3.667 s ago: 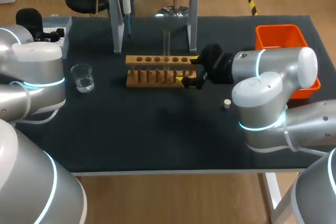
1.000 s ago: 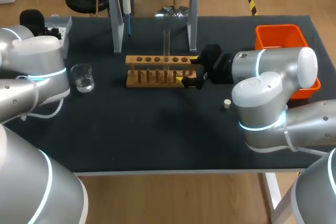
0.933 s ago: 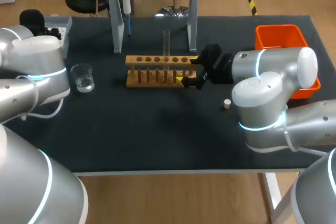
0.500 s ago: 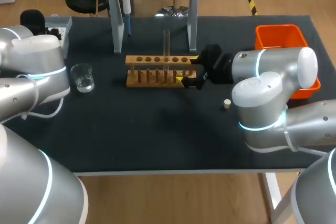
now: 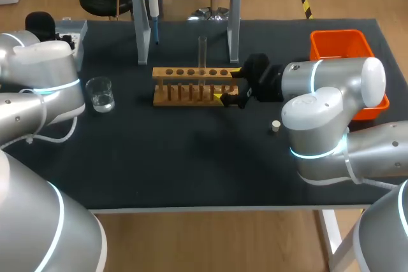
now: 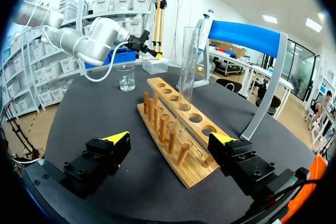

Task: Invert the test tube, pick up the pipette, mount the tip to pipette, aspirate from beaker and dispense into the tube, eject the tip, return the pipette, and cap with the stopper.

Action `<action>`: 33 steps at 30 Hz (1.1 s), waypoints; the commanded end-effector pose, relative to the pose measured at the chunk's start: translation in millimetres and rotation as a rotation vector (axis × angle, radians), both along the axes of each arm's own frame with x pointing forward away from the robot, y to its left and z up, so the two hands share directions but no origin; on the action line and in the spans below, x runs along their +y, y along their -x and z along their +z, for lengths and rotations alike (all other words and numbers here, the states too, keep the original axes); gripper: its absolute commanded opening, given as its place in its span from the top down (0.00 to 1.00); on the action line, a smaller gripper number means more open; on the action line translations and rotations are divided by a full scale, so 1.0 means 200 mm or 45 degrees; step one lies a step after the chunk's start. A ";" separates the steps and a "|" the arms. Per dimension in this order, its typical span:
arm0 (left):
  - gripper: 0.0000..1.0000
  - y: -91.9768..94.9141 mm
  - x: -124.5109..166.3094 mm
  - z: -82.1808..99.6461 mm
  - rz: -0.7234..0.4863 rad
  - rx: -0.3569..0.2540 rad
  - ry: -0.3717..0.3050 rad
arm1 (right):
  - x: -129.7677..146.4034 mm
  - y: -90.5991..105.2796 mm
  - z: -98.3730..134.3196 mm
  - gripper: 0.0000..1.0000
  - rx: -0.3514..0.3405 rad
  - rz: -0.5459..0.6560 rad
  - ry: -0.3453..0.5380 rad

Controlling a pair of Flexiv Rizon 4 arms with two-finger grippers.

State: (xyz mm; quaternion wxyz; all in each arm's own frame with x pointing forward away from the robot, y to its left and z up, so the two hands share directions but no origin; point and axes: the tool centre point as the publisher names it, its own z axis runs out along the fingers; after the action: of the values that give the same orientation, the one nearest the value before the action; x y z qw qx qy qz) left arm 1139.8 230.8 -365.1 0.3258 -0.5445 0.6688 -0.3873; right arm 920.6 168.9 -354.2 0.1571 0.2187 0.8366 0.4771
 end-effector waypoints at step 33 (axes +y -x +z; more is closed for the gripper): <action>0.71 -0.01 -0.01 -0.01 -0.024 0.013 -0.028 | 0.00 0.00 0.00 0.00 0.001 0.000 0.001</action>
State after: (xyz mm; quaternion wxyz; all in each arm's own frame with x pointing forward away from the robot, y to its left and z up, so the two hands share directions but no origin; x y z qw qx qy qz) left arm 1139.2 228.7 -367.6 0.3265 -0.5362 0.6785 -0.3816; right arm 920.6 168.9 -354.2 0.1571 0.2187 0.8366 0.4771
